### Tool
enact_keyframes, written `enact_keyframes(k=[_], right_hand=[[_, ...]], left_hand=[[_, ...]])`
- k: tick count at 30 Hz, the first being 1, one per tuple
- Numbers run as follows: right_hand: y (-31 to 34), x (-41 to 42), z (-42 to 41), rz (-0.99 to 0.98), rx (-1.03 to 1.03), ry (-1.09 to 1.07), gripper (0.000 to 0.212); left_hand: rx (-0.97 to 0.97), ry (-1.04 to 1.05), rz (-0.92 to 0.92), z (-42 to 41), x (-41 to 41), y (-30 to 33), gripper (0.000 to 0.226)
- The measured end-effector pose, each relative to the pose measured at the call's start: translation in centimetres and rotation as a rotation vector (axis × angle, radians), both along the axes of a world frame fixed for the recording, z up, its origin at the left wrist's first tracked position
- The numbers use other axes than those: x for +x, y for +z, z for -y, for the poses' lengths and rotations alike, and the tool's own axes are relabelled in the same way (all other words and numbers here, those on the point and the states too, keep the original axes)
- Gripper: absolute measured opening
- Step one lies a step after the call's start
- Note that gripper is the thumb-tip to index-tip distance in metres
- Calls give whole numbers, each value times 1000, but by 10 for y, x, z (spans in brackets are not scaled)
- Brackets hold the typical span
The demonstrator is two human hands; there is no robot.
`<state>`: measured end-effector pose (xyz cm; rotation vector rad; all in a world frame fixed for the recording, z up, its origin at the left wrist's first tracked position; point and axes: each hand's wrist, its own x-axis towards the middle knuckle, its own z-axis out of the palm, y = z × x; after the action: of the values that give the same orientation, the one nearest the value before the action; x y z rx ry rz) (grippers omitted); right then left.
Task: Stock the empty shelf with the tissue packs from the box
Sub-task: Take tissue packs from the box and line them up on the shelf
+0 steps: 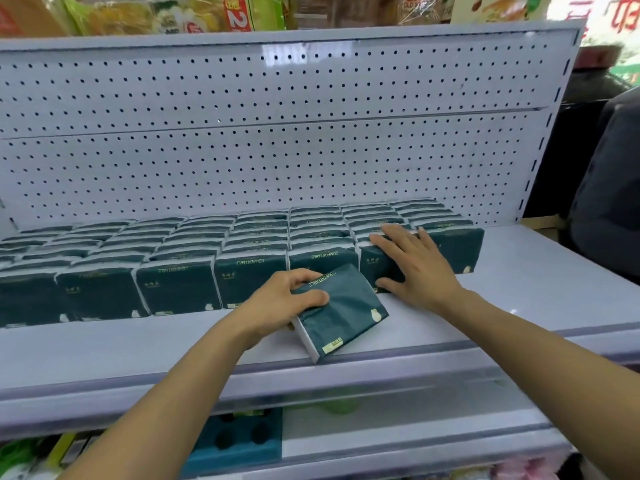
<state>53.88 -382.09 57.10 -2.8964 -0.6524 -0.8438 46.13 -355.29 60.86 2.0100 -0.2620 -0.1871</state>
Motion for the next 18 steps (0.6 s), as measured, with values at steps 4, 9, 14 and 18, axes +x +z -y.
enact_keyframes(k=[4, 9, 14, 18], right_hand=[[5, -6, 0, -16, 1, -19, 73], [29, -34, 7, 157, 303, 243, 50], [48, -75, 16, -190, 268, 420, 67], [24, -74, 45, -229, 221, 397, 67]], left_hand=[[-22, -19, 0, 5, 1, 3, 22], [1, -30, 97, 26, -3, 11, 29], [177, -61, 368, 63, -7, 14, 36], [275, -121, 419, 95, -12, 6, 39]])
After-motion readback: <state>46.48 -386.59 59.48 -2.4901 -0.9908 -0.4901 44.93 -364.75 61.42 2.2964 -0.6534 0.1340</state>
